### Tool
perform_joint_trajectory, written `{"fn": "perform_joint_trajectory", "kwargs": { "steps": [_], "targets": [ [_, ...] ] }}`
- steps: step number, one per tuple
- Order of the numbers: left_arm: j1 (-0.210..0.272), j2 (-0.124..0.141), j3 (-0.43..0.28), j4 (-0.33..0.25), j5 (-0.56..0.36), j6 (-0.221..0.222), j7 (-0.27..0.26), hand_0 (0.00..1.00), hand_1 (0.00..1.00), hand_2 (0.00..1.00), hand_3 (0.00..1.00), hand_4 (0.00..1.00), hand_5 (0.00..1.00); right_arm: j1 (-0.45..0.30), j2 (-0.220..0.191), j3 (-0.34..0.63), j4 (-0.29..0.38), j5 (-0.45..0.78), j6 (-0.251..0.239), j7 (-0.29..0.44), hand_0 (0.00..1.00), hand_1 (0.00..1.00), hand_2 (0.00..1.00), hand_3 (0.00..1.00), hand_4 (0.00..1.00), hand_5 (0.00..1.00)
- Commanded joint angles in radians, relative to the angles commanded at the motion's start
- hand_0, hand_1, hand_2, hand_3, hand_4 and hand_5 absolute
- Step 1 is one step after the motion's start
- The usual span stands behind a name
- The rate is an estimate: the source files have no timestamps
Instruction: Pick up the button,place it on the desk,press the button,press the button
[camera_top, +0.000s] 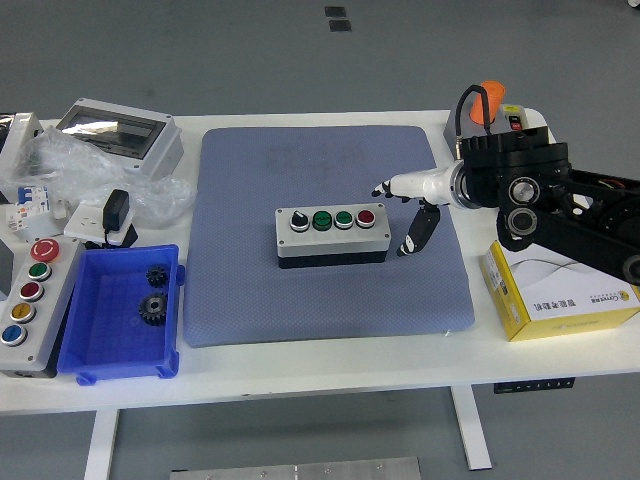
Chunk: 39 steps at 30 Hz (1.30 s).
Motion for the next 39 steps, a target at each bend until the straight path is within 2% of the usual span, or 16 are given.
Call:
{"fn": "perform_joint_trajectory", "kwargs": {
  "steps": [4,5,10,11,22,23,32,39],
  "targets": [
    [0.001,0.001,0.0,0.0,0.001,0.0,0.002,0.624,0.564,0.501,0.581,0.456,0.002,0.01,0.02,-0.005,-0.008,0.022,0.044,0.0,0.594,0.711,0.646,0.998,0.489,0.116],
    [0.001,0.001,0.0,0.0,0.001,0.0,0.003,0.625,0.564,0.501,0.581,0.459,0.002,0.013,0.024,-0.007,-0.011,0.026,0.048,0.0,0.448,0.545,0.371,0.998,0.252,0.002],
    [-0.001,0.001,-0.001,0.0,0.002,0.0,0.003,0.625,0.564,0.501,0.581,0.459,0.002,0.019,0.04,-0.015,-0.037,0.036,0.06,0.0,0.448,0.545,0.371,0.998,0.252,0.002],
    [-0.001,0.001,-0.001,0.0,0.002,0.0,0.003,0.625,0.564,0.502,0.582,0.461,0.002,0.02,0.041,-0.016,-0.042,0.038,0.061,0.0,0.403,0.501,0.352,0.998,0.241,0.002],
    [-0.004,0.002,-0.005,0.0,0.006,-0.001,-0.001,0.625,0.565,0.503,0.583,0.461,0.002,0.025,0.053,-0.027,-0.099,0.052,0.061,0.0,0.383,0.477,0.348,0.998,0.232,0.002],
    [-0.004,0.002,-0.005,0.0,0.006,-0.001,-0.001,0.625,0.564,0.503,0.582,0.461,0.002,0.026,0.054,-0.026,-0.101,0.052,0.06,0.0,0.38,0.467,0.345,0.998,0.196,0.002],
    [-0.005,0.002,-0.004,0.0,0.003,-0.001,-0.003,0.625,0.564,0.501,0.582,0.462,0.002,0.033,0.062,-0.02,-0.119,0.053,0.055,0.0,0.371,0.455,0.344,0.998,0.196,0.002],
    [-0.006,0.002,-0.001,0.0,-0.001,0.0,-0.006,0.625,0.564,0.499,0.578,0.459,0.002,0.031,0.079,-0.057,-0.131,0.072,0.048,0.0,0.367,0.448,0.343,0.998,0.197,0.002]
  ]
}}
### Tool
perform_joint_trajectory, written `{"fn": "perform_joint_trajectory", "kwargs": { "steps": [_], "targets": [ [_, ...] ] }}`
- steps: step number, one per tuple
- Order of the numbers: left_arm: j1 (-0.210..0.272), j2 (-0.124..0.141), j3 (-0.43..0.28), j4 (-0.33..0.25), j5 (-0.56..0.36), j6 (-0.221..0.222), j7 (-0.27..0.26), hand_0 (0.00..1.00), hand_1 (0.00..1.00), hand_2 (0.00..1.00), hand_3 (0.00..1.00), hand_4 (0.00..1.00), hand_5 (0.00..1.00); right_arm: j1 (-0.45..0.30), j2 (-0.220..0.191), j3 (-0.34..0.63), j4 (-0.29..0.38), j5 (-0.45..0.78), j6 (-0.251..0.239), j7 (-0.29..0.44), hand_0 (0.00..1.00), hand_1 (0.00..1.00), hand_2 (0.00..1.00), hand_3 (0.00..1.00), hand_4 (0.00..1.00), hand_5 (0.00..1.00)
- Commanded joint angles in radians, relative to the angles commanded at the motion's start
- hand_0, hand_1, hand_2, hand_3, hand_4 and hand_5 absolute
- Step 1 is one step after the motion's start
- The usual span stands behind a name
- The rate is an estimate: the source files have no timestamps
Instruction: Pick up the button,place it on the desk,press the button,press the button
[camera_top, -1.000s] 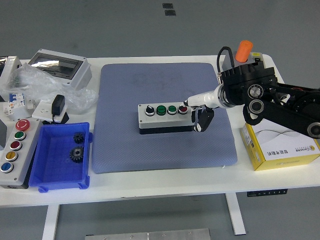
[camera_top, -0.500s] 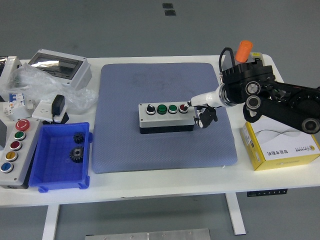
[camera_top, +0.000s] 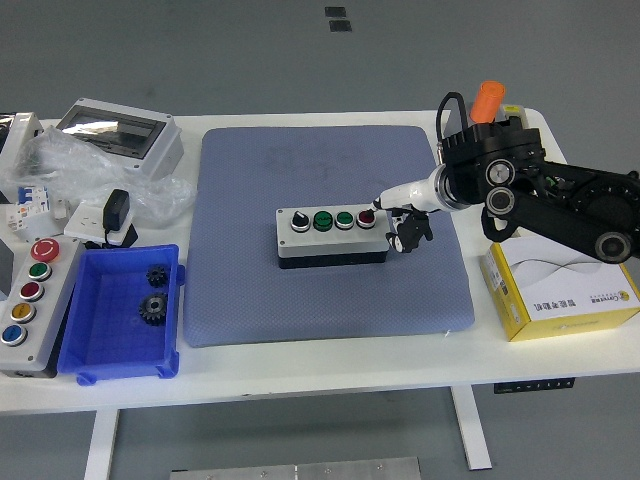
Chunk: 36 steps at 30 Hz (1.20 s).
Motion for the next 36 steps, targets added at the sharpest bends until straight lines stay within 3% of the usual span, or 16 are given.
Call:
{"fn": "perform_joint_trajectory", "kwargs": {
  "steps": [8,15,19,20,21,25,26,31,32,36],
  "targets": [
    [0.002,-0.001,0.003,0.0,-0.006,0.004,-0.007,0.624,0.564,0.498,0.577,0.459,0.002,-0.008,-0.002,-0.011,0.01,-0.002,-0.016,0.0,0.361,0.432,0.34,0.998,0.199,0.002],
    [0.003,0.001,0.002,0.0,-0.008,0.006,-0.01,0.623,0.565,0.497,0.577,0.46,0.002,-0.039,-0.065,0.148,0.07,-0.02,-0.021,0.0,0.36,0.43,0.338,0.998,0.2,0.002],
    [0.003,0.0,0.002,0.0,-0.008,0.005,-0.009,0.623,0.565,0.497,0.577,0.46,0.002,-0.106,-0.095,0.272,0.104,-0.064,-0.016,0.0,0.36,0.43,0.338,0.998,0.2,0.002],
    [0.004,-0.002,0.002,0.0,-0.008,0.005,-0.009,0.623,0.563,0.496,0.576,0.461,0.002,-0.129,-0.098,0.311,0.116,-0.087,-0.03,0.0,0.341,0.431,0.347,0.998,0.263,0.002],
    [0.004,-0.003,0.002,0.0,-0.007,0.004,-0.008,0.623,0.563,0.496,0.576,0.461,0.002,-0.15,-0.098,0.347,0.126,-0.109,-0.044,0.0,0.341,0.431,0.347,0.998,0.263,0.002],
    [0.008,-0.011,0.007,0.0,-0.009,0.006,-0.003,0.623,0.563,0.496,0.576,0.461,0.002,-0.259,-0.077,0.504,0.18,-0.233,-0.139,0.024,0.341,0.431,0.347,0.998,0.263,0.002],
    [0.009,-0.012,0.011,0.0,-0.011,0.007,-0.002,0.623,0.563,0.495,0.574,0.458,0.002,-0.289,-0.067,0.54,0.19,-0.267,-0.17,0.045,0.288,0.435,0.496,0.998,0.545,0.112],
    [0.007,-0.012,0.026,0.0,-0.023,0.01,0.003,0.623,0.563,0.495,0.574,0.458,0.002,-0.448,-0.031,0.724,0.204,-0.414,-0.351,0.192,0.288,0.435,0.496,0.998,0.545,0.112],
    [0.005,-0.01,0.028,0.0,-0.023,0.011,0.005,0.623,0.564,0.497,0.574,0.457,0.002,-0.484,-0.028,0.766,0.203,-0.43,-0.393,0.233,0.483,0.6,0.661,0.987,0.67,0.324],
    [-0.004,0.001,0.029,-0.002,-0.013,0.013,0.014,0.623,0.564,0.497,0.574,0.457,0.002,-0.616,-0.031,0.922,0.193,-0.391,-0.549,0.387,0.483,0.6,0.661,0.987,0.67,0.324]
  ]
}}
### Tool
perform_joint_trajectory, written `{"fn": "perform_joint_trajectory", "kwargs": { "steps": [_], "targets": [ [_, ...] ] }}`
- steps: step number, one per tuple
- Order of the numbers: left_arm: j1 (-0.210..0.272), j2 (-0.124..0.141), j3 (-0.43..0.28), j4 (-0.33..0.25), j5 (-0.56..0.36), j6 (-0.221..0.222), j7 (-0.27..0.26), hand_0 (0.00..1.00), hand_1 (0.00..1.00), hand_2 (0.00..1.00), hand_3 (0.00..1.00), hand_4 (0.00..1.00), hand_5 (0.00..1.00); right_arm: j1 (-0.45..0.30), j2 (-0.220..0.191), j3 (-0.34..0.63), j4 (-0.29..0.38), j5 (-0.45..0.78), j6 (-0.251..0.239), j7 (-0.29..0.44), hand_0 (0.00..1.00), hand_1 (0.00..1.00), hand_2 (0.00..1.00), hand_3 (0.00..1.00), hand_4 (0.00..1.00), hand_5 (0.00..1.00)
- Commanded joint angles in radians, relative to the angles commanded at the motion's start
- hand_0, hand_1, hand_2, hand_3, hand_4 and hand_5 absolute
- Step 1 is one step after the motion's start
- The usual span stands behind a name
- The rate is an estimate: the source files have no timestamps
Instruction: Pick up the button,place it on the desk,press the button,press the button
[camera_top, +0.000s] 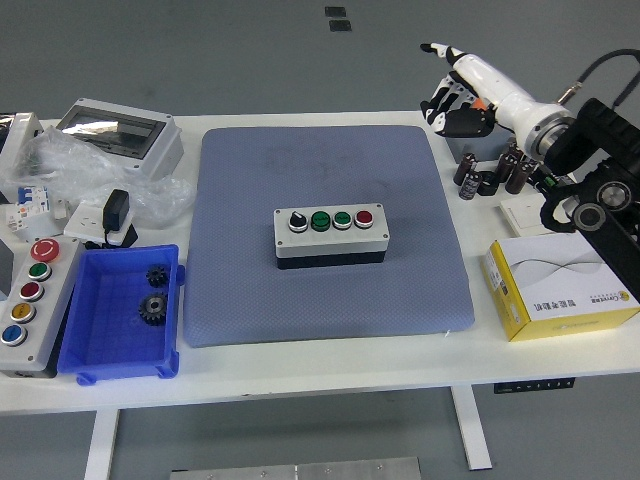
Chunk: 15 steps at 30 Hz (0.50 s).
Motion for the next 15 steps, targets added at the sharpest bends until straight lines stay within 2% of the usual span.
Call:
{"fn": "perform_joint_trajectory", "kwargs": {
  "steps": [1,2,7,8,13,14,15],
  "targets": [
    [-0.003,0.002,0.0,0.0,0.005,0.001,0.002,0.623,0.564,0.497,0.574,0.457,0.002,-0.029,-0.002,0.036,-0.003,0.018,-0.036,0.035,0.483,0.6,0.661,0.987,0.67,0.324],
    [-0.006,0.004,0.0,0.001,0.01,0.005,0.006,0.623,0.563,0.497,0.574,0.453,0.002,-0.063,-0.004,0.078,-0.008,0.04,-0.078,0.076,0.631,0.661,0.693,0.869,0.723,0.381],
    [-0.023,0.015,0.001,0.001,0.042,0.024,0.027,0.623,0.563,0.497,0.574,0.453,0.002,-0.209,0.006,0.267,-0.03,0.145,-0.252,0.245,0.631,0.661,0.693,0.869,0.723,0.381],
    [-0.025,0.017,0.002,0.002,0.045,0.027,0.03,0.623,0.561,0.496,0.573,0.449,0.002,-0.239,0.013,0.307,-0.032,0.164,-0.283,0.277,0.649,0.664,0.697,0.758,0.744,0.428],
    [-0.033,0.028,0.011,0.002,0.054,0.046,0.047,0.623,0.561,0.496,0.573,0.449,0.002,-0.36,0.064,0.471,-0.037,0.222,-0.406,0.409,0.649,0.664,0.697,0.758,0.744,0.428],
    [-0.034,0.031,0.015,0.002,0.057,0.051,0.054,0.623,0.558,0.495,0.571,0.442,0.002,-0.382,0.074,0.502,-0.039,0.239,-0.428,0.436,0.687,0.692,0.725,0.763,0.807,0.531],
    [-0.034,0.033,0.018,0.002,0.059,0.056,0.06,0.623,0.558,0.495,0.571,0.442,0.002,-0.403,0.081,0.531,-0.041,0.256,-0.449,0.462,0.687,0.692,0.725,0.763,0.807,0.531]
  ]
}}
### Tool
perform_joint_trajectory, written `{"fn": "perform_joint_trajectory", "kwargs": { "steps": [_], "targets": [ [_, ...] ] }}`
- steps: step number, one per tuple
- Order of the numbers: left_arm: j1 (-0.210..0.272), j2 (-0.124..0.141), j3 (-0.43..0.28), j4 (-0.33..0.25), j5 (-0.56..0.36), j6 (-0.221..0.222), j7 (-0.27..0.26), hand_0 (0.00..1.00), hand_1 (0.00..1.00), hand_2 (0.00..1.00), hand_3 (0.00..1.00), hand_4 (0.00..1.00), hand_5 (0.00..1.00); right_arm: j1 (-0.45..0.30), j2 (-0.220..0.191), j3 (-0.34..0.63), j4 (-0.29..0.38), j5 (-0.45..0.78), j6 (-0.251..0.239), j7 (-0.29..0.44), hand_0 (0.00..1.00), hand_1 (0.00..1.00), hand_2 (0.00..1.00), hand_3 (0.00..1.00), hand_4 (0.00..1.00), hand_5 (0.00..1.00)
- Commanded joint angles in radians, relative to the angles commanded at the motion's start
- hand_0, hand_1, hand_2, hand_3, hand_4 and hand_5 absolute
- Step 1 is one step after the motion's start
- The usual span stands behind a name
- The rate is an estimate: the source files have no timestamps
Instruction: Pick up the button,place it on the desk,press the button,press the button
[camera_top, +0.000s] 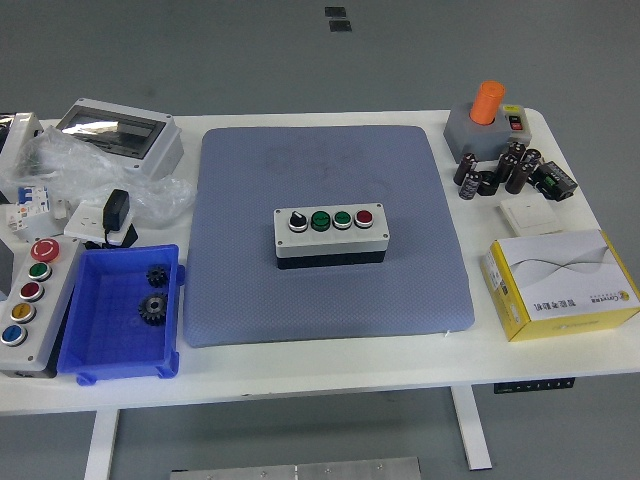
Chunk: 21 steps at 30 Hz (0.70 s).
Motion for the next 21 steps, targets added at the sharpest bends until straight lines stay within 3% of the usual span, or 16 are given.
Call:
{"fn": "perform_joint_trajectory", "kwargs": {
  "steps": [4,5,10,11,17,21],
  "targets": [
    [0.0,0.006,0.009,0.0,0.001,0.011,0.016,0.623,0.558,0.495,0.571,0.442,0.002,-0.045,0.012,0.091,-0.014,0.058,-0.046,0.087,0.687,0.692,0.725,0.763,0.807,0.531],
    [0.0,0.007,0.012,0.0,-0.001,0.013,0.019,0.623,0.556,0.499,0.575,0.442,0.002,-0.049,0.013,0.111,-0.017,0.07,-0.052,0.107,0.741,0.741,0.775,0.791,0.906,0.692],
    [0.001,0.009,0.019,0.0,-0.001,0.015,0.034,0.623,0.556,0.499,0.575,0.442,0.002,-0.058,0.021,0.154,-0.028,0.115,-0.064,0.166,0.741,0.741,0.775,0.791,0.906,0.692],
    [0.0,0.01,0.02,0.0,-0.002,0.015,0.034,0.625,0.555,0.503,0.577,0.425,0.002,-0.06,0.022,0.157,-0.029,0.119,-0.065,0.171,0.777,0.764,0.791,0.814,0.934,0.769],
    [0.001,0.016,0.023,0.0,-0.005,0.013,0.037,0.627,0.557,0.512,0.577,0.423,0.002,-0.069,0.019,0.168,-0.022,0.123,-0.068,0.181,0.8,0.776,0.806,0.839,0.95,0.801],
    [0.005,0.019,0.02,0.0,-0.005,0.007,0.042,0.627,0.557,0.512,0.577,0.423,0.002,-0.064,0.013,0.157,-0.012,0.065,-0.046,0.13,0.8,0.776,0.806,0.839,0.95,0.801]
  ]
}}
